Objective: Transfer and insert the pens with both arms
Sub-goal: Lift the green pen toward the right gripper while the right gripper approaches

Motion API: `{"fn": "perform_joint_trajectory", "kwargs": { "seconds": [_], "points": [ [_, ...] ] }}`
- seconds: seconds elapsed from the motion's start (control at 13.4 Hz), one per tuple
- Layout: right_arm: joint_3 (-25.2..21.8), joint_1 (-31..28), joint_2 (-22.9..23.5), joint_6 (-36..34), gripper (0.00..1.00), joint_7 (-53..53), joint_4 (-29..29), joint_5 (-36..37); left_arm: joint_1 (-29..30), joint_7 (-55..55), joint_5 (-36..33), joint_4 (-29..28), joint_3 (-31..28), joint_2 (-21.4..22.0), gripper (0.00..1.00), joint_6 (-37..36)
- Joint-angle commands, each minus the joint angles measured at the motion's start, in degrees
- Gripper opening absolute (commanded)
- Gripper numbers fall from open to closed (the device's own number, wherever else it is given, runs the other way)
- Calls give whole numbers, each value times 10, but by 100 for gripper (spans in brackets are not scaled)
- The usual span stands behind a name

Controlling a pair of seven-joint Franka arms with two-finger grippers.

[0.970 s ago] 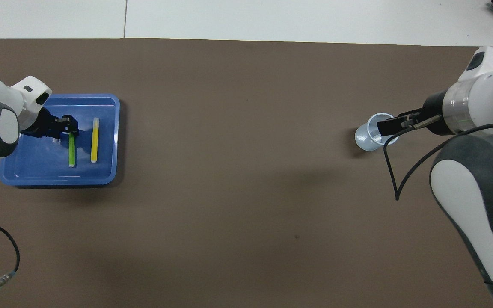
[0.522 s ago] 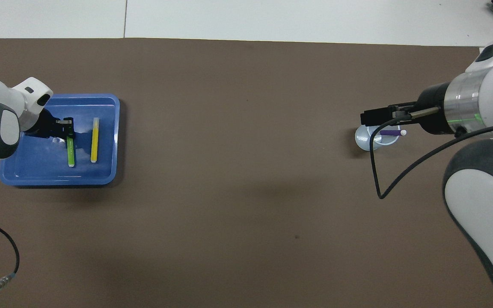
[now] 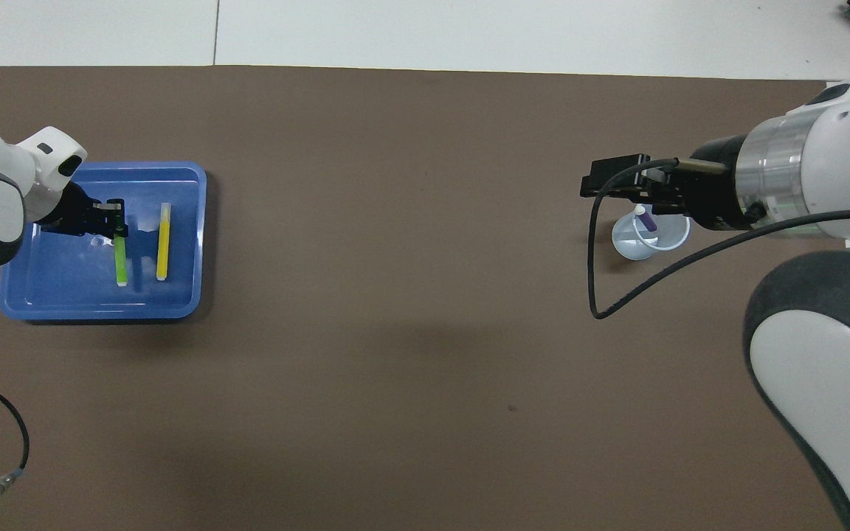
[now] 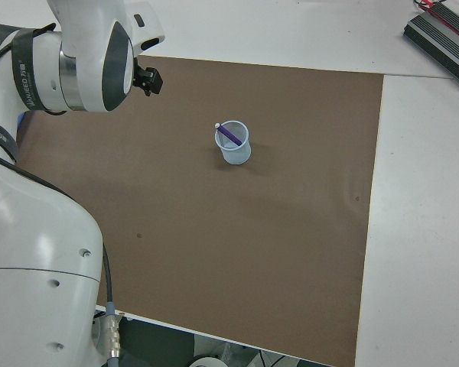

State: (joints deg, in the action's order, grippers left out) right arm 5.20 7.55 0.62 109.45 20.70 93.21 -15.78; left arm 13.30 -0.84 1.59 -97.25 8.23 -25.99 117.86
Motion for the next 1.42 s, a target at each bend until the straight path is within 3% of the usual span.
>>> {"fn": "perform_joint_trajectory", "kwargs": {
  "seconds": [0.0,0.15,0.6,0.97,1.19,1.34],
  "points": [
    [2,13,20,25,100,98,-22,-14,8,-3,13,27,4,14,0,-36],
    [2,20,20,57,100,172,-16,-35,2,0,12,25,0,50,0,-48],
    [2,50,18,119,100,353,6,-91,1,21,13,29,3,153,0,-198],
    [2,62,13,149,100,422,23,-121,-26,81,63,28,7,199,0,-290],
    [2,82,4,147,100,423,46,-122,-77,200,65,19,7,231,0,-312],
    [2,98,-1,149,100,451,57,-122,-98,400,126,5,7,243,0,-289]
  ]
}}
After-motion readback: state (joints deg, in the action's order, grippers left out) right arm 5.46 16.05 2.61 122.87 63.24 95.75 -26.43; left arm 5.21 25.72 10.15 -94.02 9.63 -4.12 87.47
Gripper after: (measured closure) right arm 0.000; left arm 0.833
